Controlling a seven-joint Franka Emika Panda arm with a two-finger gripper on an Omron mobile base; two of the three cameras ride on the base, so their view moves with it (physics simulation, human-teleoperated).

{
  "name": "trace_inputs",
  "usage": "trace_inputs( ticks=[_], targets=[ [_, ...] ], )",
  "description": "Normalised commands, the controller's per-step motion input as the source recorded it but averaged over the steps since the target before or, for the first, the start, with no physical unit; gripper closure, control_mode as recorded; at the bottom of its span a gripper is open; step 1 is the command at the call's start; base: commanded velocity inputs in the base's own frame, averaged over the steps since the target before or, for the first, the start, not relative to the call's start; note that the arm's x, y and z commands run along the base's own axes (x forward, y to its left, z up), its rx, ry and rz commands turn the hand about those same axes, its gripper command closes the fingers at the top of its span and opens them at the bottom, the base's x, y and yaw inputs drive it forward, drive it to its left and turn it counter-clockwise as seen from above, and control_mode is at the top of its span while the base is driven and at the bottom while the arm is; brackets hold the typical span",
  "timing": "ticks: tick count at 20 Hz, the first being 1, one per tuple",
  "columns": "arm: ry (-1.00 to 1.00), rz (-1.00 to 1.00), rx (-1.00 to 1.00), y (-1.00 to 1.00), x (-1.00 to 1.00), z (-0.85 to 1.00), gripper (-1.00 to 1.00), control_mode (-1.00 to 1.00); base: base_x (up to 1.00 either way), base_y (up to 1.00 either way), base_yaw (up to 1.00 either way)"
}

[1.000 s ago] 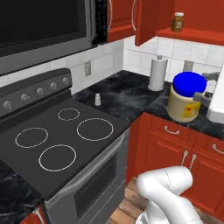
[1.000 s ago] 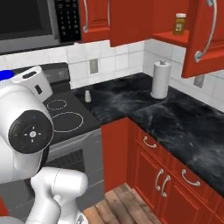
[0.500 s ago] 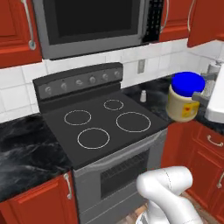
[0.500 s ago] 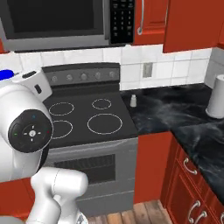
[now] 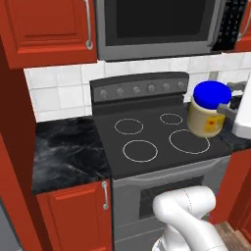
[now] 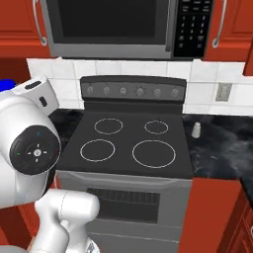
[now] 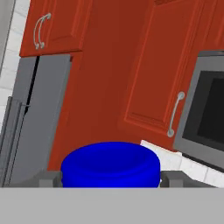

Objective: Collect the turmeric, mayonnaise, and shaker from the cabinet and place them next to the stove.

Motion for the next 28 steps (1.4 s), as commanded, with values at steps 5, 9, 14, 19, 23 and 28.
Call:
trace_inputs(
  ticks=[5,9,14,19,23,28],
  targets=[
    [0.00,0.00,0.00,0.00,0.00,0.00,1.00,1.00,0.80,0.00,0.38],
    [0.00,0.00,0.00,0.00,0.00,0.00,1.00,1.00,0.69,0.01,0.33],
    [0.00,0.26,0.00,0.00,0.24,-0.57,1.00,-1.00,0.10,0.01,0.06],
    [0.02,0.34,0.00,0.00,0.36,-1.00,1.00,-1.00,0.00,0.00,0.00],
    [0.07,0.28,0.00,0.05,0.78,-0.85,1.00,-1.00,0.00,0.00,0.00],
    [0.08,0.17,0.00,0.22,0.98,-0.56,1.00,-1.00,0.00,0.00,0.00]
  ],
)
